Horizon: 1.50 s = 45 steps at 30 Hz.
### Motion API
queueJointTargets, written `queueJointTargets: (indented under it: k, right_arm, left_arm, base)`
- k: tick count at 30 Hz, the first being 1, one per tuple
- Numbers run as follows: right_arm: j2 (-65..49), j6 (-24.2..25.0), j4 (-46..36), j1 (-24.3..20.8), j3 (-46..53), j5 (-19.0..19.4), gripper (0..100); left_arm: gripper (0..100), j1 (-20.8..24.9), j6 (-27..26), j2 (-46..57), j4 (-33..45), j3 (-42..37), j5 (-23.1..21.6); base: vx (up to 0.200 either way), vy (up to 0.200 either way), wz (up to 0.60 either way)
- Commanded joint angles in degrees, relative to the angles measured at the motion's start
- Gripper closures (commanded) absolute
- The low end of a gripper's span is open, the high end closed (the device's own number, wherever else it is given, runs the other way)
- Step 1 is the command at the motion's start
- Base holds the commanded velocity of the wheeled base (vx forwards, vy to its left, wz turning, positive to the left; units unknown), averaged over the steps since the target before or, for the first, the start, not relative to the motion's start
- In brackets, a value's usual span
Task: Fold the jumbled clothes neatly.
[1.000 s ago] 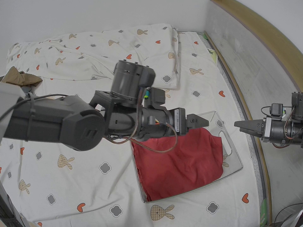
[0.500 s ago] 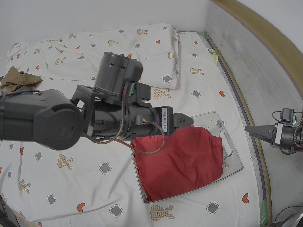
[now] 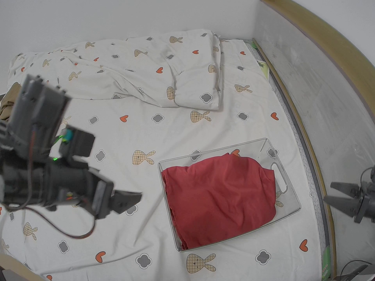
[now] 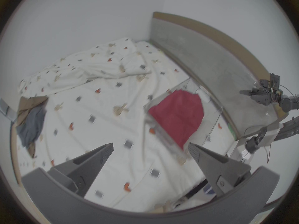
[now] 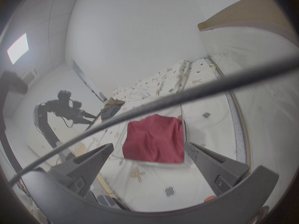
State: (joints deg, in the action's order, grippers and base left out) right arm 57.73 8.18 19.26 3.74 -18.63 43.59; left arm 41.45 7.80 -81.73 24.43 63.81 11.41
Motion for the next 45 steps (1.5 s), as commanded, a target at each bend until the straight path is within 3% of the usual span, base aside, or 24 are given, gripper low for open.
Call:
queueJointTargets:
  k: [1, 6, 14, 17, 22, 28, 33, 37, 40, 42, 44, 45]
  right_arm:
    - [-14.0, -8.0, -2.0, 2.8, 13.5, -0.1, 0]
    - [-21.6, -9.7, -2.1, 2.9, 18.6, -0.1, 0]
    - [-43.2, -8.4, -19.0, 3.2, 17.6, -0.5, 0]
    - [-49.4, -8.0, -19.3, 2.8, 17.3, -0.5, 0]
    - [-51.6, -7.2, -19.3, 2.8, 17.3, -0.5, 0]
    - [-51.6, -1.4, -19.2, 1.6, 17.1, -0.4, 0]
    - [-51.6, -1.1, -19.2, 1.3, 17.0, -0.4, 0]
    - [-51.6, -1.3, -19.2, 1.2, 17.0, -0.4, 0]
    - [-51.6, -1.2, -19.2, 1.3, 17.0, -1.3, 0]
    - [-51.6, -1.2, -19.2, 1.4, 17.0, -3.1, 0]
    - [-52.1, -1.0, -19.2, 3.9, 17.1, -11.3, 0]
    - [-52.1, -1.0, -19.2, 4.0, 17.1, -11.8, 0]
  left_arm:
    - [0, -9.5, 2.2, 19.1, 7.6, -12.0, 5.8]
    - [0, -14.8, 2.5, 25.7, 7.5, -20.3, 6.6]
    - [0, -26.6, 2.2, 45.3, -0.9, -38.7, 6.2]
    - [0, -29.8, 0.8, 52.7, -3.4, -43.7, 4.1]
    - [0, -32.1, -1.0, 61.2, -3.2, -47.7, 1.2]
    - [0, -42.2, -1.1, 68.1, -3.4, -51.6, -1.0]
    - [0, -43.5, -0.9, 76.8, -3.8, -52.9, -3.7]
    - [0, -43.7, -0.8, 77.4, -5.5, -53.9, -4.3]
    - [0, -43.4, -1.5, 77.9, -16.2, -58.7, -5.9]
    - [0, -43.1, -2.1, 77.9, -19.8, -60.5, -7.3]
    - [0, -42.7, -3.9, 78.7, -23.6, -62.0, -10.4]
    - [0, -42.7, -3.9, 78.8, -23.6, -62.0, -10.4]
  base:
    - [0.0, 0.0, 0.0]
    - [0.0, 0.0, 0.0]
    - [0.0, 0.0, 0.0]
    - [0.0, 0.0, 0.0]
    - [0.0, 0.0, 0.0]
    - [0.0, 0.0, 0.0]
    - [0.0, 0.0, 0.0]
    - [0.0, 0.0, 0.0]
    - [0.0, 0.0, 0.0]
    - [0.0, 0.0, 0.0]
    - [0.0, 0.0, 0.0]
    - [0.0, 0.0, 0.0]
